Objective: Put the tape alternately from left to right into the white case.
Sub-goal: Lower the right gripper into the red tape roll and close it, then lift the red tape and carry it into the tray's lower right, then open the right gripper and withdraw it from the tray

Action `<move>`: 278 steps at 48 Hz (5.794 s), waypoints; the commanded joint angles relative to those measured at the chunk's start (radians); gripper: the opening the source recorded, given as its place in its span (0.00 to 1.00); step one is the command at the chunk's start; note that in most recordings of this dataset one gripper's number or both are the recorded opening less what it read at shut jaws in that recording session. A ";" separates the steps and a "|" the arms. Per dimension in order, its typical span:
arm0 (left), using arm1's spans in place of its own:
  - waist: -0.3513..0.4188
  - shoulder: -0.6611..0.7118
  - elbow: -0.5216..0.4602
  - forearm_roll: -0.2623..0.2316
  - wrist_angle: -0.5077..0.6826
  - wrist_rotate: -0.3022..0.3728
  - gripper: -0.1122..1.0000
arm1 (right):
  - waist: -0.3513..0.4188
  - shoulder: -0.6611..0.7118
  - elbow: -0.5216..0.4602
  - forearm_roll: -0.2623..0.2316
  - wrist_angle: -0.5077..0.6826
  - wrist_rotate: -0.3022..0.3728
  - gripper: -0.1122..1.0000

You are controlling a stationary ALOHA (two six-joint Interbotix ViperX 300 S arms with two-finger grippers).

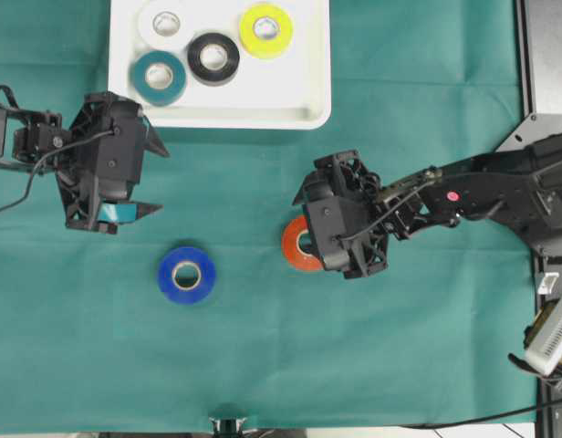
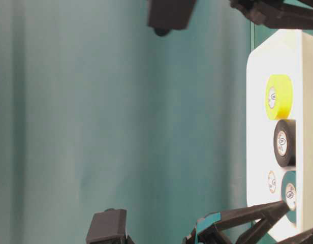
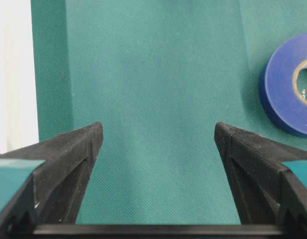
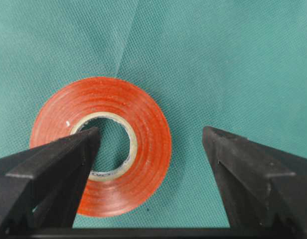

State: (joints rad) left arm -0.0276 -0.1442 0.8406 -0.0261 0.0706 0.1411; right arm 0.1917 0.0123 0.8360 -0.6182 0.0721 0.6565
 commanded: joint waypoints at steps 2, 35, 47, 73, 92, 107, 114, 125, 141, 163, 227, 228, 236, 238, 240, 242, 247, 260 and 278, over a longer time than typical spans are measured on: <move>-0.003 -0.011 -0.015 0.000 -0.005 -0.002 1.00 | 0.003 0.009 -0.032 0.002 -0.006 0.003 0.86; -0.003 -0.011 -0.012 0.000 -0.006 0.000 1.00 | 0.002 0.046 -0.051 0.002 -0.005 0.003 0.78; -0.003 -0.011 -0.012 0.000 -0.006 0.000 1.00 | 0.002 0.034 -0.051 0.002 -0.005 0.003 0.19; -0.003 -0.011 -0.014 0.000 -0.005 0.000 1.00 | 0.002 -0.020 -0.051 0.002 0.012 0.003 0.12; -0.003 -0.011 -0.012 0.000 -0.006 0.000 1.00 | 0.002 -0.130 -0.055 -0.005 0.130 -0.002 0.12; -0.003 -0.011 -0.012 0.000 -0.006 0.000 1.00 | -0.074 -0.129 -0.095 -0.026 0.181 -0.009 0.12; -0.003 -0.011 -0.009 0.000 -0.005 -0.002 1.00 | -0.132 -0.129 -0.109 -0.061 0.199 -0.009 0.12; -0.003 -0.011 -0.009 0.000 -0.006 -0.002 1.00 | -0.238 -0.129 -0.124 -0.095 0.196 -0.008 0.12; -0.003 -0.011 -0.011 0.000 -0.005 -0.002 1.00 | -0.342 -0.114 -0.141 -0.097 0.193 -0.009 0.12; -0.003 -0.011 -0.012 -0.002 -0.005 -0.002 1.00 | -0.433 -0.058 -0.179 -0.098 0.192 -0.011 0.12; -0.003 -0.011 -0.015 0.000 -0.005 -0.002 1.00 | -0.453 -0.051 -0.163 -0.098 0.147 -0.008 0.84; -0.003 -0.011 -0.015 0.000 -0.005 -0.002 1.00 | -0.453 -0.051 -0.163 -0.098 0.147 -0.008 0.84; -0.005 -0.011 -0.015 0.000 -0.006 -0.002 1.00 | -0.449 -0.051 -0.161 -0.098 0.143 -0.008 0.84; -0.005 -0.011 -0.015 0.000 -0.005 -0.002 1.00 | -0.446 -0.051 -0.161 -0.098 0.143 -0.008 0.84; -0.003 -0.011 -0.015 0.000 -0.006 -0.002 1.00 | -0.442 -0.051 -0.161 -0.098 0.143 -0.008 0.84; -0.005 -0.011 -0.015 0.000 -0.005 -0.002 1.00 | -0.437 -0.051 -0.161 -0.098 0.143 -0.008 0.84; -0.005 -0.011 -0.015 0.000 -0.006 -0.002 1.00 | -0.419 -0.051 -0.161 -0.098 0.143 -0.008 0.84; -0.005 -0.011 -0.015 0.000 -0.006 -0.002 1.00 | -0.357 -0.054 -0.161 -0.098 0.143 -0.008 0.84; -0.005 -0.011 -0.015 0.000 -0.005 -0.002 1.00 | -0.259 -0.064 -0.161 -0.098 0.141 -0.008 0.84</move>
State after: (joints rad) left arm -0.0291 -0.1442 0.8406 -0.0261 0.0721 0.1411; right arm -0.0890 -0.0261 0.6826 -0.7133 0.2194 0.6473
